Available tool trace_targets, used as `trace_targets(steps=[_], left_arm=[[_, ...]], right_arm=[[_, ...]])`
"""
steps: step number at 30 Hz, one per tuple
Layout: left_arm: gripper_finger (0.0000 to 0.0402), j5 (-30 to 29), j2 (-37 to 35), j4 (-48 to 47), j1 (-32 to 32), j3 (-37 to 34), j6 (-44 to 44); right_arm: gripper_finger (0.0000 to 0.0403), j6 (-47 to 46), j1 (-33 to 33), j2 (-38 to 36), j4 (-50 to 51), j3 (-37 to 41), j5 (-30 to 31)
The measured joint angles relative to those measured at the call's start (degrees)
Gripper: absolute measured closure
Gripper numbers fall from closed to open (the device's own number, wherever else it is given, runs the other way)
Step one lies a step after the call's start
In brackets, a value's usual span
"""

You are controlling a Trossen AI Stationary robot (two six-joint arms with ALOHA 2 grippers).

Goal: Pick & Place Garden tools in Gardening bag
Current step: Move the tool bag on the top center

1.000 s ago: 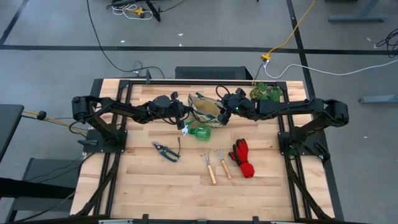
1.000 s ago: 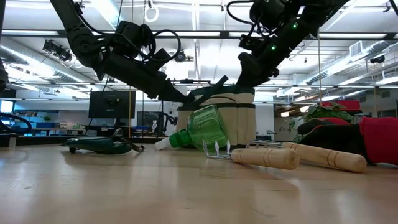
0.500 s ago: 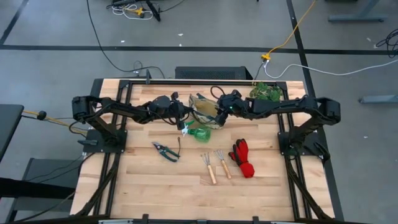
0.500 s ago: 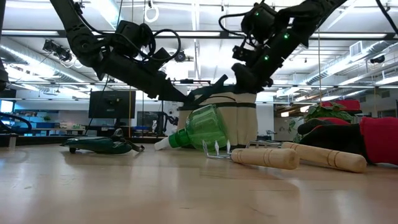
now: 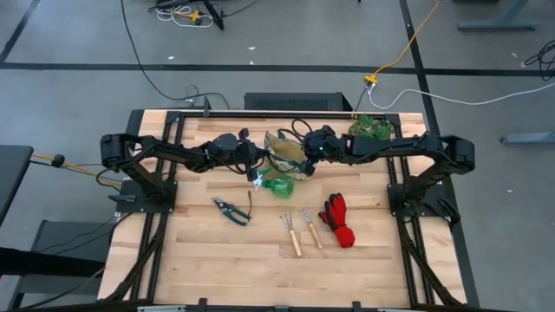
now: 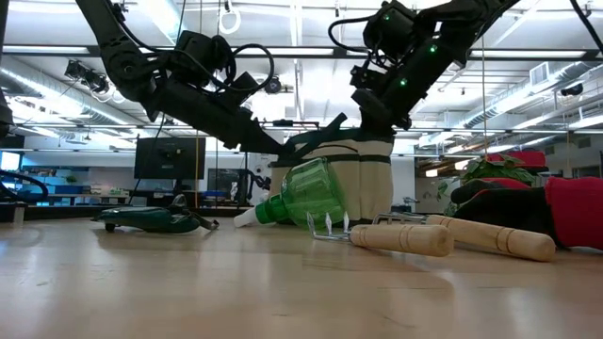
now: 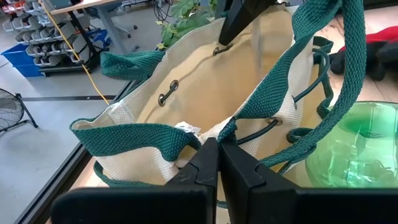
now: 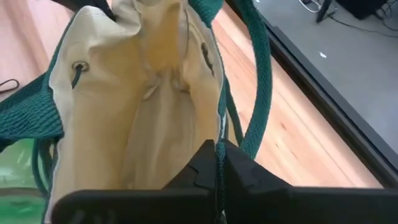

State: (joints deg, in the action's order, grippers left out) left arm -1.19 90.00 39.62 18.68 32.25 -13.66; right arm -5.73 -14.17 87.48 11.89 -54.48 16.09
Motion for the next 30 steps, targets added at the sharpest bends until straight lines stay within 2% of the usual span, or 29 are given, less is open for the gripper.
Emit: trace_targets(steps=[11, 17, 30], left_arm=[[0.0387, 0.19, 0.00, -0.03, 0.00, 0.00, 1.12], [0.0396, 4.44, 0.00, -0.15, -0.28, 0.00, 1.88], [0.0397, 4.56, 0.00, -2.54, -3.57, 0.04, 2.46]], right_arm=[[0.0399, -1.32, 0.00, 0.00, 0.20, 0.00, 1.87], [0.0401, -2.00, -0.78, 0.00, 1.58, 0.00, 4.95], [0.0402, -4.41, -4.29, 0.00, 2.48, 0.00, 8.88]])
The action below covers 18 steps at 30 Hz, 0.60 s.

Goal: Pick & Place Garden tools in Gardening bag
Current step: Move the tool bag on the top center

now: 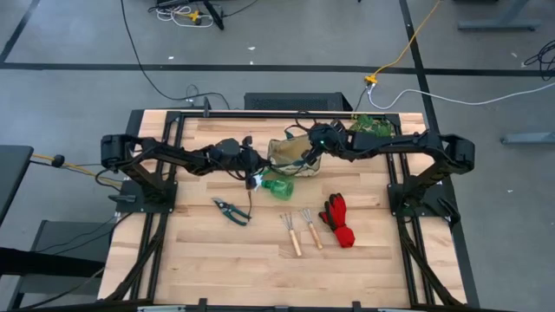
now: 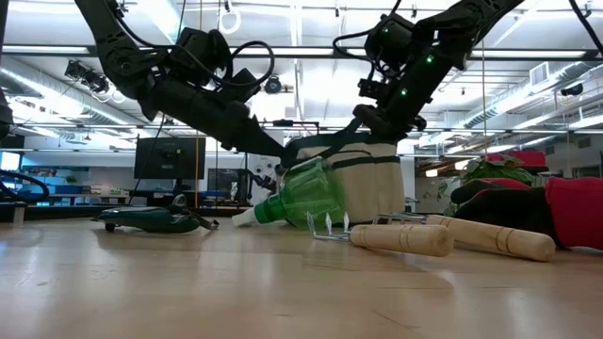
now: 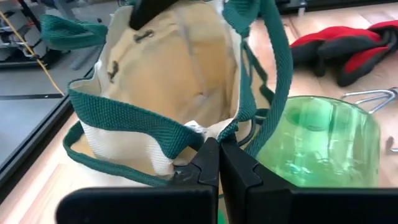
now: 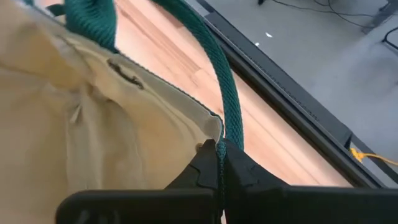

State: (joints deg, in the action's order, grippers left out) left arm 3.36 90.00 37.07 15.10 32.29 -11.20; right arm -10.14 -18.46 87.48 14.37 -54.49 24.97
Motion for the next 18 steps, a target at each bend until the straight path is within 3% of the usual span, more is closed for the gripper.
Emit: trace_targets(steps=[18], left_arm=[[0.0398, 1.74, 0.00, 1.21, -1.12, 0.00, 0.49]], right_arm=[[0.0403, -4.41, -5.60, 0.00, -0.40, 0.00, -2.47]])
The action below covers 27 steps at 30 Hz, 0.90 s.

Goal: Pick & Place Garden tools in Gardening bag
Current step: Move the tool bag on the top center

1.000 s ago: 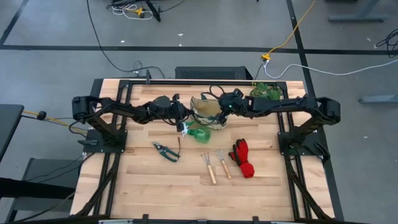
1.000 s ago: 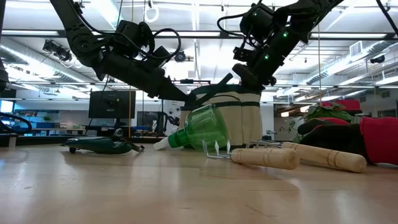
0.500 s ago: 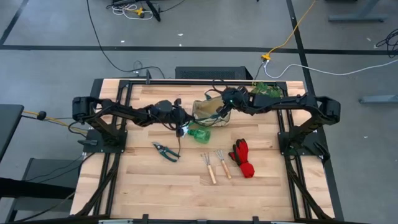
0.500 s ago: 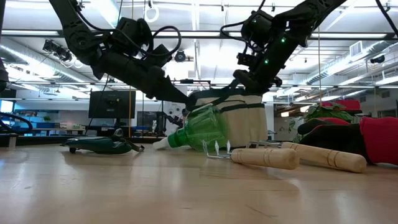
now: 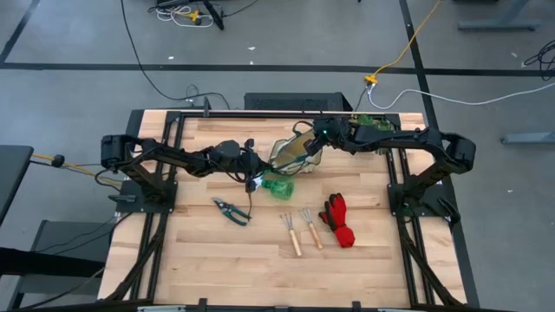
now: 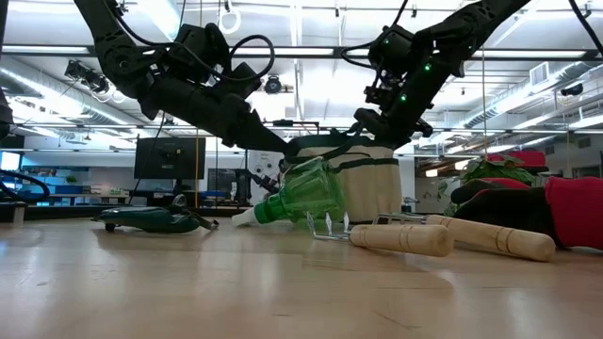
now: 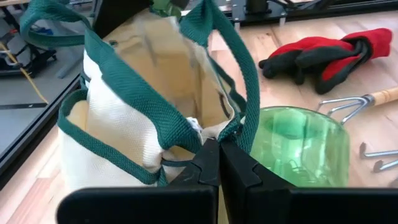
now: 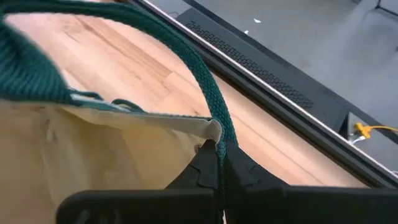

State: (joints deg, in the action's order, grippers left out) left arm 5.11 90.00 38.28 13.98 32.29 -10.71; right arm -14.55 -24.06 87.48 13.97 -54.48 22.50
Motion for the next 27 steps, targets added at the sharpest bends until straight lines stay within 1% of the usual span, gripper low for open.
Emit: trace_targets(steps=[5, 8, 14, 16, 20, 27], left_arm=[[0.0386, -2.60, 0.00, 0.00, 0.08, 0.00, 0.05], [0.0383, -2.97, 0.00, 0.00, 0.08, 0.00, 0.05], [0.0385, -3.06, 0.00, 0.02, 0.06, 0.00, 0.05], [0.0381, -4.25, 0.00, 0.10, 0.06, 0.00, 0.08], [0.0364, -6.63, 0.00, 0.22, 0.06, 0.00, 0.08], [0.0325, -6.98, 0.00, 1.24, 0.06, -0.02, 1.21]], right_arm=[[0.0403, 1.49, -0.04, 0.00, -1.91, -0.01, -2.83], [0.0396, 2.69, 0.04, 0.00, -3.49, 0.00, -4.68], [0.0356, 3.24, 0.18, 0.00, -3.83, 0.00, -5.01], [0.0342, 3.24, 0.18, 0.00, -3.82, 0.00, -5.01], [0.0318, 3.24, 0.18, 0.00, -3.81, 0.00, -5.00], [0.0282, 3.24, 0.18, 0.00, -3.97, 0.00, -5.17]])
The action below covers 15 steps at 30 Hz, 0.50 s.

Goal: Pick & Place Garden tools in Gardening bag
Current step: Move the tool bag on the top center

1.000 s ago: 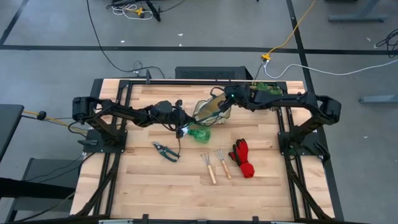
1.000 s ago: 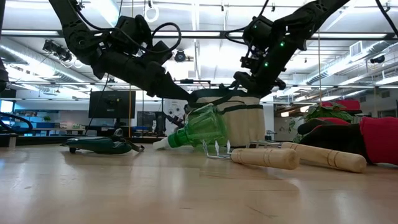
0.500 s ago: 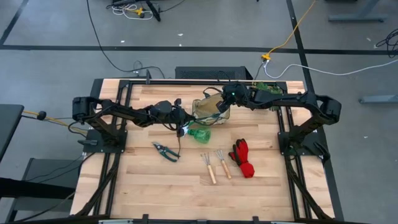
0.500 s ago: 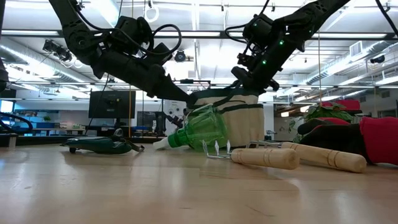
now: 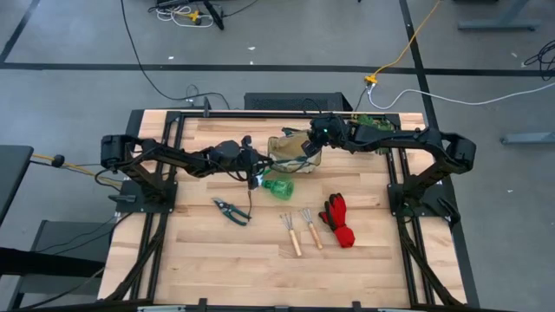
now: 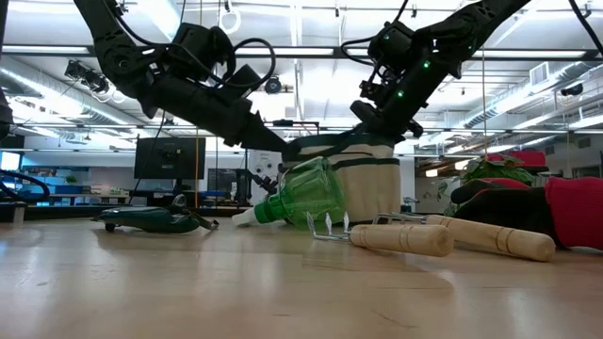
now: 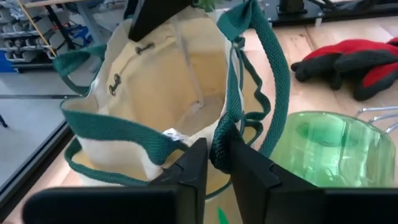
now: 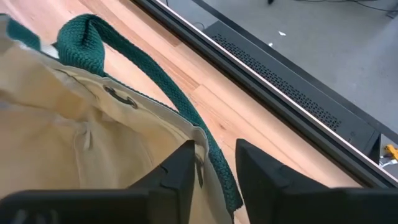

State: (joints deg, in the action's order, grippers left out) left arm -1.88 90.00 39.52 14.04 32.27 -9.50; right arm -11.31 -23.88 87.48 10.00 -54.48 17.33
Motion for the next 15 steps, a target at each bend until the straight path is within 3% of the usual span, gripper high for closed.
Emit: trace_targets(steps=[15], left_arm=[[0.0272, -2.64, -0.92, 1.47, 0.04, 0.00, 1.42]], right_arm=[[0.0246, 1.29, 0.88, -2.44, -1.72, -0.06, -1.48]])
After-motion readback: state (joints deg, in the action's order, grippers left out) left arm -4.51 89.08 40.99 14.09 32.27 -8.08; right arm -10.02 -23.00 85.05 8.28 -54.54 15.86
